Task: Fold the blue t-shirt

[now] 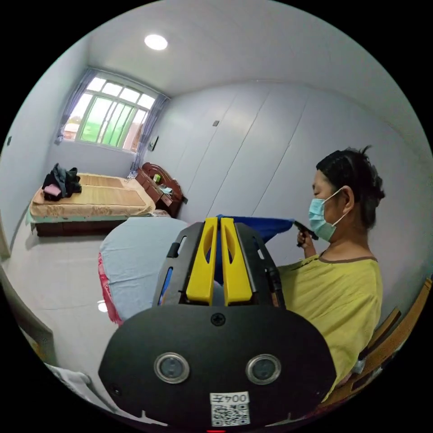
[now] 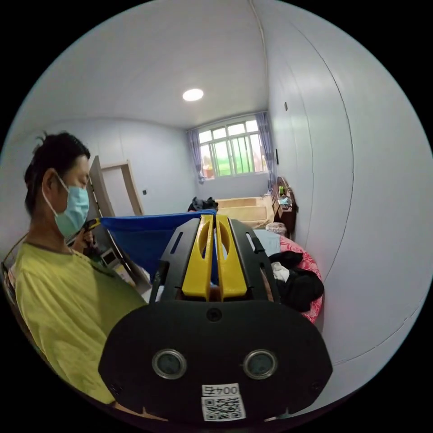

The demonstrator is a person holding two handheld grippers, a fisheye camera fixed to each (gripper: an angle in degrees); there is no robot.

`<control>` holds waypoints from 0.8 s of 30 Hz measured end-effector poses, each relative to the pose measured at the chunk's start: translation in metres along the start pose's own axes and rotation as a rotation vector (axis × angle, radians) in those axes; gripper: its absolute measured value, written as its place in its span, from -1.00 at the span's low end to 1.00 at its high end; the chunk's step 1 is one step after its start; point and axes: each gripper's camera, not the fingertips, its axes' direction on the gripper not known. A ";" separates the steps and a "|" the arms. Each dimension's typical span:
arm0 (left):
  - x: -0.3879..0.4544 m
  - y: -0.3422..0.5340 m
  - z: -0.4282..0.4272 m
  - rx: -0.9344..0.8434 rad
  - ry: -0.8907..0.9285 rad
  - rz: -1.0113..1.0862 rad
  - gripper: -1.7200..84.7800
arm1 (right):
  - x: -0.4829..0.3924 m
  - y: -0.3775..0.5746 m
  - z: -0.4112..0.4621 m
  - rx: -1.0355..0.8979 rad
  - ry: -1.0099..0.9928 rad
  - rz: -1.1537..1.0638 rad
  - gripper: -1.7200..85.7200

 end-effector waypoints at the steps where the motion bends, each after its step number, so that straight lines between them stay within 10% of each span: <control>1: 0.000 -0.014 0.012 -0.046 -0.030 0.014 -0.93 | 0.002 -0.008 0.008 -0.005 0.004 0.010 -0.98; 12: -0.178 -0.097 0.205 -0.318 -0.136 -0.245 -0.94 | 0.119 -0.109 0.352 -0.484 0.076 0.152 -0.98; 24: -0.120 -0.294 0.203 -0.098 -0.418 0.070 -0.94 | 0.109 -0.312 0.391 -0.194 0.201 -0.010 -0.98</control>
